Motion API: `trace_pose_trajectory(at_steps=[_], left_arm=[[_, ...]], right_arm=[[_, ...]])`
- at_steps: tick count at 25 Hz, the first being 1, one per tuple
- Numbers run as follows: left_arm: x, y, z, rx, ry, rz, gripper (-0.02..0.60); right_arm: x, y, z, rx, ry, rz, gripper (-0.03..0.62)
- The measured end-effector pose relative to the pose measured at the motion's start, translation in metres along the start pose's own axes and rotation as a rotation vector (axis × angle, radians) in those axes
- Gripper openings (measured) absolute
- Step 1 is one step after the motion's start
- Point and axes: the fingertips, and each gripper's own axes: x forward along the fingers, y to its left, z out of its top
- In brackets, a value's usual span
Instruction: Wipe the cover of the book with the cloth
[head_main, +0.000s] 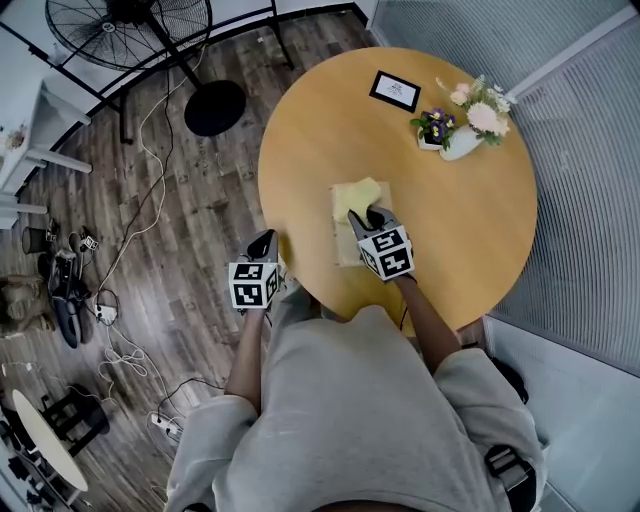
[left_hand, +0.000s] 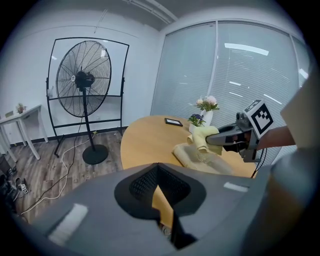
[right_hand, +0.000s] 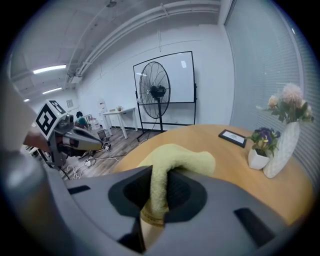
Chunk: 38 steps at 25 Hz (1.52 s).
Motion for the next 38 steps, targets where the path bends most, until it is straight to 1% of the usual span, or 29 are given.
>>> trace_pose_trajectory(at_steps=[5,18,31,38], left_arm=[[-0.004,0.006,-0.003,-0.007,0.003,0.012,0.006],[-0.002,0.008,-0.006,-0.022,0.006,0.017,0.006],[0.003,0.005,-0.005,-0.022,0.009,0.009,0.006],[0.005,0.001,-0.004,-0.011,0.013,-0.004,0.006]], right_arm=[[0.013,0.009,-0.012,0.008,0.038,0.031,0.060],[0.033,0.010,-0.054,0.064,0.144,0.052,0.060],[0.031,0.006,-0.059,0.076,0.151,0.059,0.060],[0.023,-0.004,-0.063,0.084,0.151,0.040,0.060]])
